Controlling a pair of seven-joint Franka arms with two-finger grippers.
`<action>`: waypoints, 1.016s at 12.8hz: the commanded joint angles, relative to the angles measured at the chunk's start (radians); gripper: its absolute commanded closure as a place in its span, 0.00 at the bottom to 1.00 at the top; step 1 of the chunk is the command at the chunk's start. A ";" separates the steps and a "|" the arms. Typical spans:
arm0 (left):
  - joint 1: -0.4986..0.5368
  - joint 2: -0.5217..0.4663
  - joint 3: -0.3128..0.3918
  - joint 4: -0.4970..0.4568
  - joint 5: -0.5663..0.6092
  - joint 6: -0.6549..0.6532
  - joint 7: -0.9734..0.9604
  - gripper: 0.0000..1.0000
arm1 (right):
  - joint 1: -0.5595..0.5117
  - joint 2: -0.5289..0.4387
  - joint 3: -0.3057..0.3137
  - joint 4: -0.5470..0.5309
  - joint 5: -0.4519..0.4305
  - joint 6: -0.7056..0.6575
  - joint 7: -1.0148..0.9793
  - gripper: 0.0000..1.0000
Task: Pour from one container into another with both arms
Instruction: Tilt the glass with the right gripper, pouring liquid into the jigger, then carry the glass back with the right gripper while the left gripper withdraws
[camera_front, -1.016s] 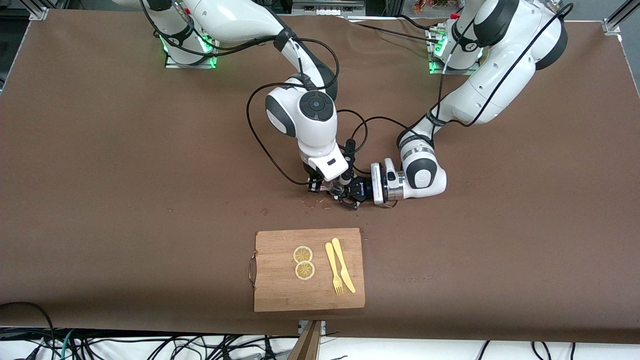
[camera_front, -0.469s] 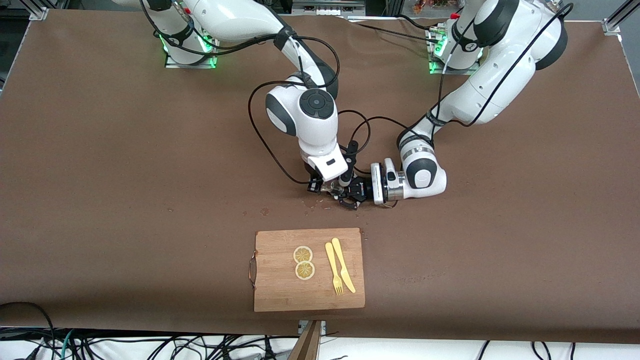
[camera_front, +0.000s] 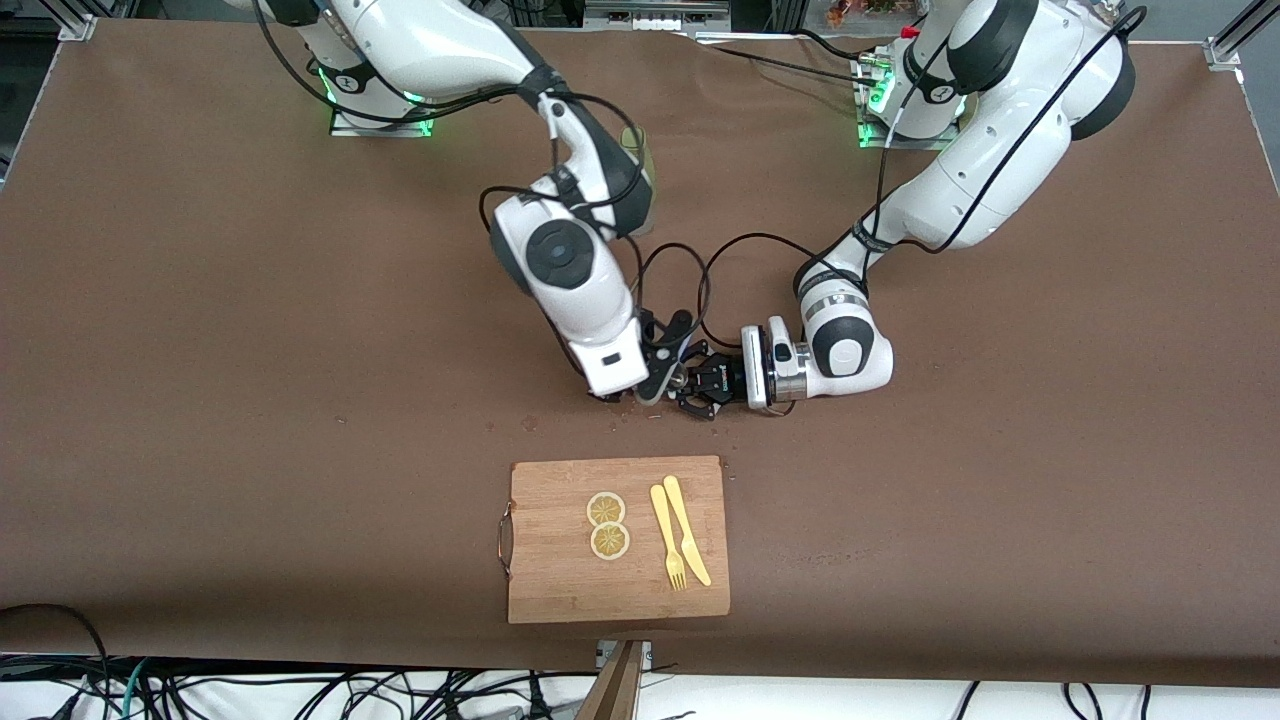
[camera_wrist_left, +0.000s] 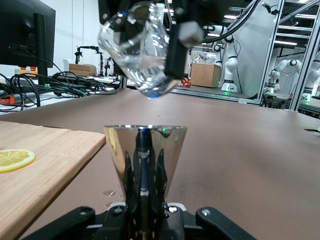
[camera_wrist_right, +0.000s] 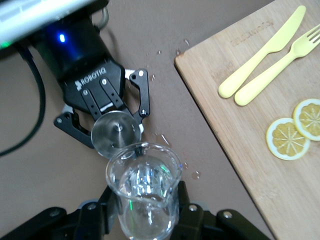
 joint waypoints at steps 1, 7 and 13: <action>-0.005 -0.002 -0.002 0.014 -0.024 0.011 -0.007 1.00 | -0.075 -0.065 0.012 -0.079 0.187 -0.004 -0.161 0.74; 0.019 -0.048 0.004 0.005 -0.019 -0.003 -0.030 1.00 | -0.297 -0.143 0.066 -0.232 0.524 -0.016 -0.570 0.74; 0.123 -0.134 0.037 -0.001 0.200 -0.191 -0.220 1.00 | -0.510 -0.263 0.086 -0.472 0.663 -0.088 -1.021 0.73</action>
